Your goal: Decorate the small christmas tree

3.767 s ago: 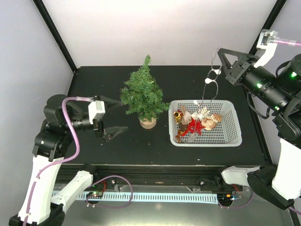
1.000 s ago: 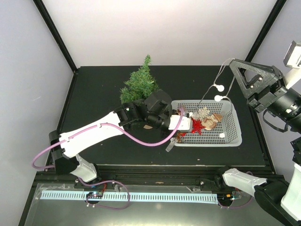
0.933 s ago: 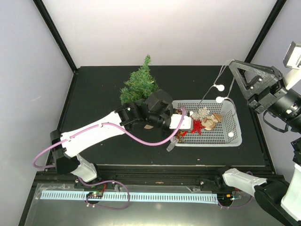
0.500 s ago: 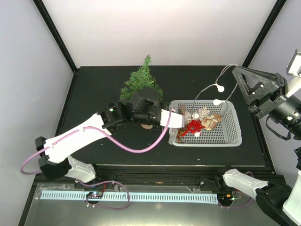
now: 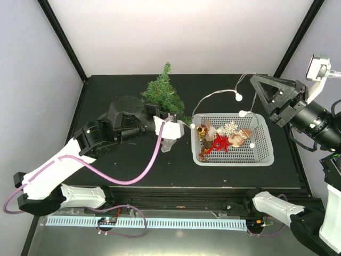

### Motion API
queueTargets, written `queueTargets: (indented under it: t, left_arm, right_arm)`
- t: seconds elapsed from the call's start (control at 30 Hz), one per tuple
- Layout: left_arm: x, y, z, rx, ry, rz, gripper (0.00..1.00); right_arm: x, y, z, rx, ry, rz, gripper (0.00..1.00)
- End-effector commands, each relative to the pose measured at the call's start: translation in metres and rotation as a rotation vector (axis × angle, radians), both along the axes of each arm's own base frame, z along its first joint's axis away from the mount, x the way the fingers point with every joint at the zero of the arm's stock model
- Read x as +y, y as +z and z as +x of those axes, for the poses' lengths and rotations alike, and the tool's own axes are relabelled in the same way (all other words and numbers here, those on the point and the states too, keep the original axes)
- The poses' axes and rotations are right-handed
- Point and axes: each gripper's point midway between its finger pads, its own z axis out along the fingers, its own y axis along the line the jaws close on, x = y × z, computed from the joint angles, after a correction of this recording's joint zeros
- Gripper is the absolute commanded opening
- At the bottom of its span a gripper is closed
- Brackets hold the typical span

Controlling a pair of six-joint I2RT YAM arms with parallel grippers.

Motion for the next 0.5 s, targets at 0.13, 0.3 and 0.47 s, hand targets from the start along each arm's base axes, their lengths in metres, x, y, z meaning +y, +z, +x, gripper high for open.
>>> queueTargets:
  t: [0.13,0.3,0.47]
  left_arm:
    - [0.055,0.044,0.023,-0.162,0.166,-0.065,0.02]
    - [0.074,0.057,0.029,-0.197,0.221,-0.091,0.02]
    - [0.085,0.062,0.036,-0.212,0.260,-0.105,0.01]
  right_arm:
    - [0.011,0.012,0.009,-0.025,0.047,0.043,0.01]
    - [0.021,0.017,0.021,-0.022,0.085,0.076,0.01]
    - [0.028,0.028,0.027,-0.032,0.115,0.105,0.01]
